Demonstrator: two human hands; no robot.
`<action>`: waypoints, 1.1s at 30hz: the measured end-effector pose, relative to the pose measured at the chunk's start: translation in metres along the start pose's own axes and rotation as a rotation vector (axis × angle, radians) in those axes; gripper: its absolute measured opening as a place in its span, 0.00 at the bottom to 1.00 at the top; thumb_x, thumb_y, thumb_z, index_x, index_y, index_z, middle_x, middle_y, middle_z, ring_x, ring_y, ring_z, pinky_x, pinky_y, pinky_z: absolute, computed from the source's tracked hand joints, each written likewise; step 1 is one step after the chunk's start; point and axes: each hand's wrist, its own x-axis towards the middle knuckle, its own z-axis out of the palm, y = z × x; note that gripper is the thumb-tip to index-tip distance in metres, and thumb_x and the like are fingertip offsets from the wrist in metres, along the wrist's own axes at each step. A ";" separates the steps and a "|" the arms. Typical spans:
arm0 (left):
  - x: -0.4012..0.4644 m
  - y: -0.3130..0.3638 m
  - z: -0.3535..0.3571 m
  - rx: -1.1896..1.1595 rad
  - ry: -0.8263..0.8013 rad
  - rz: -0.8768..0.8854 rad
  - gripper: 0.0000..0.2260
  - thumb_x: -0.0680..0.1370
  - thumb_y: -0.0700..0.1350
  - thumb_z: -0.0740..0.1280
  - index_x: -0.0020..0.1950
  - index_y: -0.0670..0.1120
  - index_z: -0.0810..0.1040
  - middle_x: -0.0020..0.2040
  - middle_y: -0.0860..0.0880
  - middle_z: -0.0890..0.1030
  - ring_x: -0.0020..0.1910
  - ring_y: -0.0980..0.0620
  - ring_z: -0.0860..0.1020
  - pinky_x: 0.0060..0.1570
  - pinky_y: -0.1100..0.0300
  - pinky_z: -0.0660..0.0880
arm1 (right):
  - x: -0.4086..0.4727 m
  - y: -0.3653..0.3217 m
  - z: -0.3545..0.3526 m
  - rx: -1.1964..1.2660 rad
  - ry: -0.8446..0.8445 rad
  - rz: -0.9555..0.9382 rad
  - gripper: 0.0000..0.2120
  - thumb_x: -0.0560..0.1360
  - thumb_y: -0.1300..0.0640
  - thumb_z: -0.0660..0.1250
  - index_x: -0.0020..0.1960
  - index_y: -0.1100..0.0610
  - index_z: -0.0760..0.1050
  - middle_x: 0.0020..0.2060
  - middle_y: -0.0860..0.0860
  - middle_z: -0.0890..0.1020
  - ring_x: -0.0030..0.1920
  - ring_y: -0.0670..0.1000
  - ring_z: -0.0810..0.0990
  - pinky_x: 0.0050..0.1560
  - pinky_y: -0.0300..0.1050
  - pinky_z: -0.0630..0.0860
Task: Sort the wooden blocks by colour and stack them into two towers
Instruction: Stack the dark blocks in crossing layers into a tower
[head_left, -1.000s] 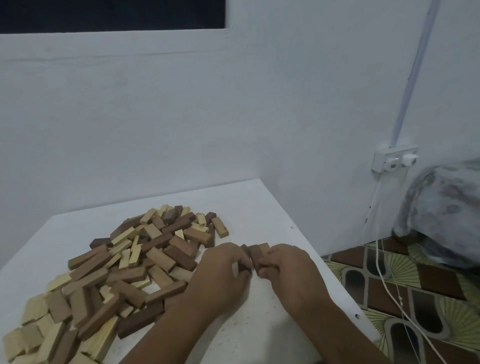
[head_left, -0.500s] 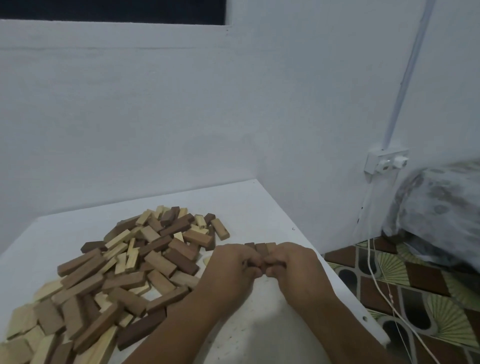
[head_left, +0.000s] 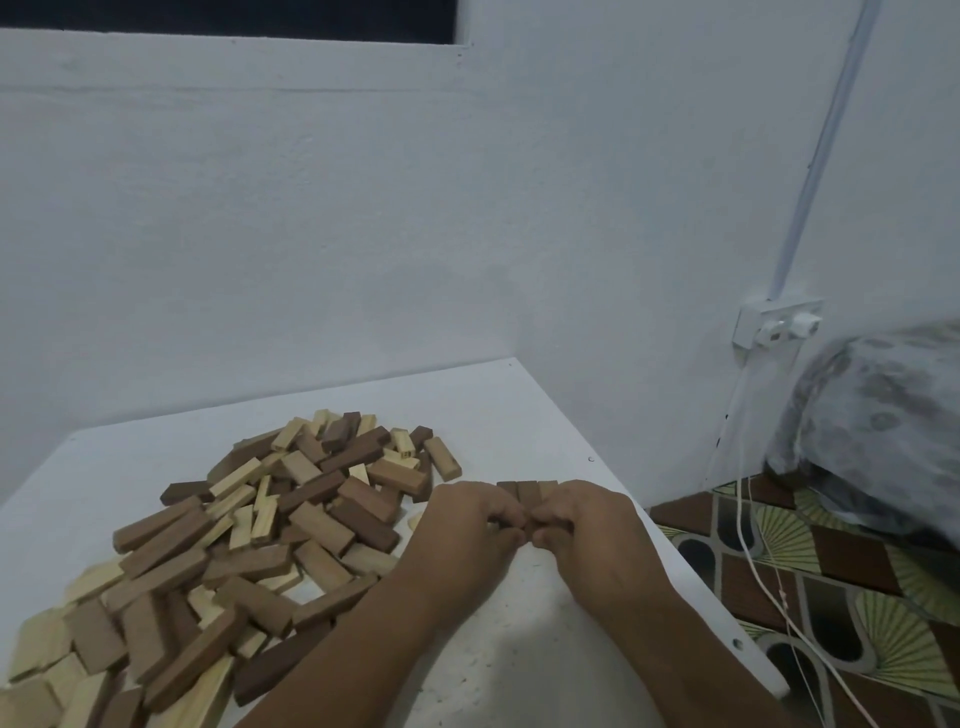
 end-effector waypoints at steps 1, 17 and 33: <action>0.000 -0.001 0.000 0.001 -0.004 0.015 0.09 0.69 0.38 0.70 0.36 0.52 0.85 0.36 0.55 0.84 0.41 0.56 0.81 0.44 0.54 0.78 | -0.002 0.000 0.001 0.013 0.037 -0.014 0.11 0.79 0.60 0.65 0.59 0.57 0.82 0.57 0.57 0.82 0.52 0.51 0.78 0.50 0.39 0.69; 0.000 -0.052 -0.094 0.497 0.019 -0.079 0.07 0.75 0.55 0.67 0.52 0.57 0.79 0.51 0.63 0.77 0.58 0.56 0.70 0.60 0.49 0.67 | 0.048 -0.071 0.030 0.016 0.156 -0.161 0.08 0.77 0.56 0.68 0.56 0.50 0.75 0.53 0.46 0.74 0.52 0.50 0.75 0.52 0.45 0.75; -0.010 -0.052 -0.113 -0.077 0.311 -0.138 0.02 0.81 0.47 0.64 0.53 0.53 0.75 0.47 0.57 0.82 0.49 0.63 0.79 0.45 0.69 0.72 | 0.082 -0.091 0.039 0.008 0.180 -0.022 0.05 0.65 0.61 0.67 0.33 0.55 0.71 0.38 0.54 0.80 0.41 0.55 0.80 0.36 0.43 0.74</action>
